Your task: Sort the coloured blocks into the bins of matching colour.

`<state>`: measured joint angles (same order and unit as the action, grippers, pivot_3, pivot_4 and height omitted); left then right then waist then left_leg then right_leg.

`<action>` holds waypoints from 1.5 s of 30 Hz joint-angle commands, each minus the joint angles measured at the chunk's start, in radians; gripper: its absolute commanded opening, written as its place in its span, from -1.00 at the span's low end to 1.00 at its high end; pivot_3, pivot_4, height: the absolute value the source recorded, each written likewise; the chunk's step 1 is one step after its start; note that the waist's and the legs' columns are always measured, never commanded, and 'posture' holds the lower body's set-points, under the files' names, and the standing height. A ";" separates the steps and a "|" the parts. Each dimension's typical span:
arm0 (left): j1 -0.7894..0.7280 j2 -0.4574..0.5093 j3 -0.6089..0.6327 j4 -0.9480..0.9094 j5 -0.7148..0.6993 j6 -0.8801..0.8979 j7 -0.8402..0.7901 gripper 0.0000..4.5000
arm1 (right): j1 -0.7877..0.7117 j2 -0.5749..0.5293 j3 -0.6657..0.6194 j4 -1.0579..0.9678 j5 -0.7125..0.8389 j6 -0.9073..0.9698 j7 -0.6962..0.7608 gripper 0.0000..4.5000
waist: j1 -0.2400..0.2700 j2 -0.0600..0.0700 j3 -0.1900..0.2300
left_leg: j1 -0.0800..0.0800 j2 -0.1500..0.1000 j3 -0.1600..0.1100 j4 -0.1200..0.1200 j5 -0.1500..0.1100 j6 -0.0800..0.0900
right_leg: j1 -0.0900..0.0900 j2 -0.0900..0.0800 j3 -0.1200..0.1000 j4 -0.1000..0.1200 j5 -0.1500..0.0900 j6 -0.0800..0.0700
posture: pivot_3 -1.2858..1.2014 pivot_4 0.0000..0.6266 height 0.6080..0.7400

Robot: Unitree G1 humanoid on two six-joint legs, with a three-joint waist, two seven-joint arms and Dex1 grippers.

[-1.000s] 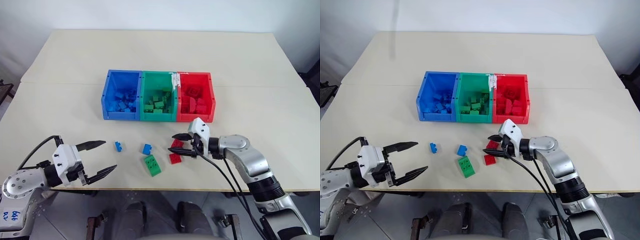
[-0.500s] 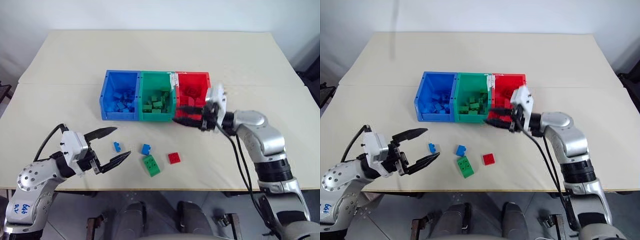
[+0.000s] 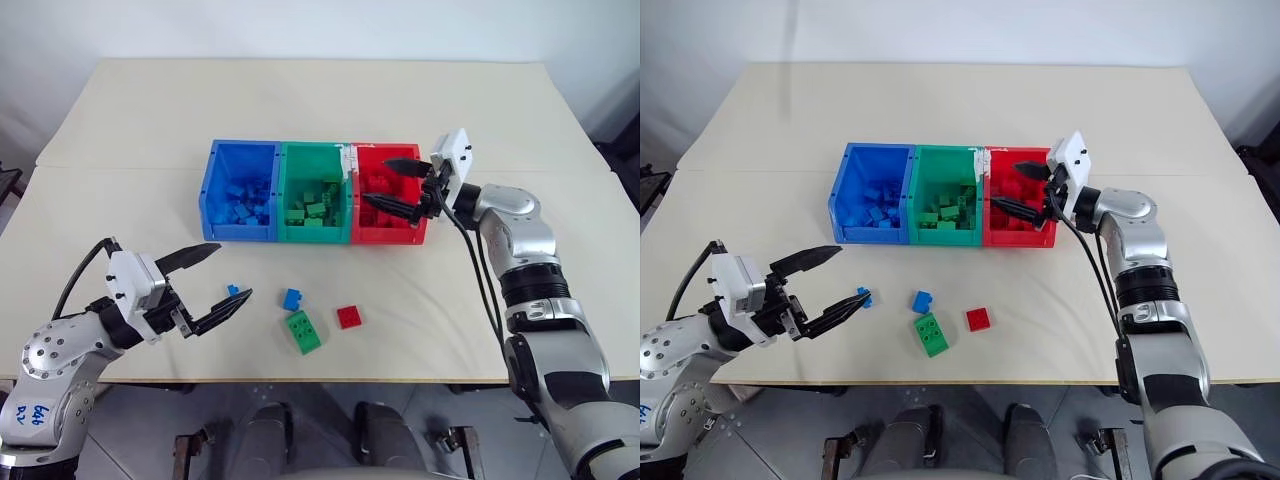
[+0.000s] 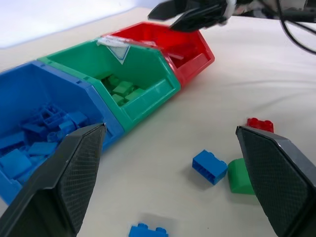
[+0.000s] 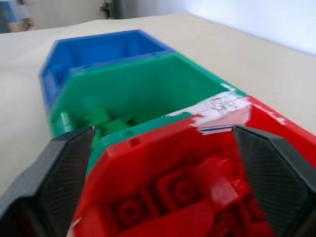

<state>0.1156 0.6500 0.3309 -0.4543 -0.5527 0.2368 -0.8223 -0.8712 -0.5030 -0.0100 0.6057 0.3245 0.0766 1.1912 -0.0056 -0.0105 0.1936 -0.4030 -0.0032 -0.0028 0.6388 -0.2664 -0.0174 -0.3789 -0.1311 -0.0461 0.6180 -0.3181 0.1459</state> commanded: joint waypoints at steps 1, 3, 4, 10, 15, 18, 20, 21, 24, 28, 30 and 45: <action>0.020 0.038 0.015 0.053 0.018 -0.052 -0.077 1.00 | 0.110 -0.081 -0.049 -0.159 0.072 -0.011 0.134 0.99 | 0.004 0.000 0.000 | 0.000 0.000 0.000 0.000 0.000 0.000 | 0.000 0.000 0.000 0.000 0.000 0.000 | 0.03 -0.52 1.00; 0.023 0.058 0.005 0.103 0.042 -0.093 -0.129 1.00 | 0.198 -0.124 -0.085 -0.225 0.102 -0.035 0.176 0.99 | 0.009 0.000 0.000 | 0.000 0.000 0.000 0.000 0.000 0.000 | 0.000 0.000 0.000 -0.001 0.000 0.000 | 0.03 -0.52 1.00; 0.021 0.063 0.000 0.120 0.049 -0.110 -0.146 1.00 | 0.228 -0.133 -0.102 -0.246 0.118 -0.048 0.187 0.99 | 0.010 0.000 0.000 | 0.000 -0.001 0.000 0.000 0.000 0.001 | 0.001 0.000 -0.001 -0.001 0.000 0.000 | 0.03 -0.52 1.00; -0.068 0.065 -0.060 0.244 0.094 -0.232 -0.237 1.00 | 0.484 -0.308 -0.182 -0.301 0.129 -0.094 0.306 0.99 | 0.007 0.002 0.001 | 0.000 0.000 0.001 0.007 -0.005 0.003 | 0.002 0.000 -0.001 -0.001 0.000 0.000 | 0.03 -0.52 1.00; -0.133 0.068 -0.106 0.316 0.110 -0.282 -0.292 1.00 | 0.634 -0.391 -0.280 -0.300 0.149 -0.119 0.317 0.99 | 0.003 0.002 0.001 | 0.000 0.001 0.003 0.008 -0.006 0.003 | 0.002 -0.001 0.000 0.000 0.000 0.000 | 0.03 -0.52 1.00; -0.164 0.066 -0.119 0.337 0.106 -0.275 -0.298 1.00 | 0.701 -0.382 -0.314 -0.321 0.165 -0.153 0.315 0.99 | 0.001 0.002 0.001 | 0.001 0.002 0.004 0.009 -0.006 0.003 | 0.002 0.001 0.000 0.000 0.000 0.000 | 0.03 -0.52 1.00; -0.170 0.070 -0.122 0.342 0.103 -0.274 -0.307 1.00 | 0.704 -0.368 -0.300 -0.342 0.167 -0.164 0.309 0.99 | 0.001 0.002 0.001 | 0.002 0.002 0.006 0.009 -0.006 0.003 | 0.002 0.000 0.001 0.000 0.000 0.000 | 0.03 -0.52 1.00; -0.170 0.073 -0.122 0.338 0.097 -0.267 -0.313 1.00 | 0.700 -0.357 -0.281 -0.376 0.176 -0.135 0.299 0.99 | 0.001 0.002 0.001 | 0.003 0.002 0.006 0.009 -0.006 0.003 | 0.002 0.000 0.001 0.000 0.000 0.000 | 0.03 -0.52 1.00; -0.167 0.081 -0.117 0.323 0.086 -0.256 -0.326 1.00 | 0.664 -0.323 -0.191 -0.497 0.206 -0.012 0.284 0.99 | 0.001 0.002 0.001 | 0.003 0.004 0.007 0.010 -0.006 0.002 | 0.002 0.000 0.001 -0.001 0.000 0.000 | 0.03 -0.52 1.00; -0.146 0.096 -0.124 0.291 0.093 -0.247 -0.342 1.00 | 0.548 -0.248 -0.004 -0.600 0.183 0.111 0.275 0.99 | 0.002 0.002 0.001 | 0.003 0.005 0.006 0.010 -0.006 0.002 | 0.002 0.000 0.001 0.000 0.000 0.000 | 0.03 -0.52 1.00; -0.130 0.099 -0.122 0.273 0.096 -0.246 -0.342 1.00 | 0.501 -0.214 0.066 -0.613 0.164 0.162 0.265 0.99 | 0.002 0.002 0.001 | 0.003 0.006 0.006 0.010 -0.007 0.002 | 0.002 0.000 0.002 0.000 0.000 0.000 | 0.03 -0.52 1.00; 0.007 0.090 -0.091 0.123 0.090 -0.205 -0.254 1.00 | 0.359 -0.026 0.307 -0.350 -0.095 -0.083 0.253 0.14 | 0.003 0.002 0.001 | 0.001 0.003 0.005 0.010 -0.009 0.004 | 0.001 0.000 0.000 0.001 0.000 0.000 | 0.03 -0.52 1.00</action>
<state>0.1158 0.7415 0.2178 -0.3037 -0.4485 0.0331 -1.0848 -0.5279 -0.5276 0.3079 0.2771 0.2154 0.0002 1.4342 -0.0029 -0.0083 0.1949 -0.4020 -0.0006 0.0023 0.6490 -0.2757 -0.0138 -0.3776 -0.1314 -0.0459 0.6191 -0.3180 0.1462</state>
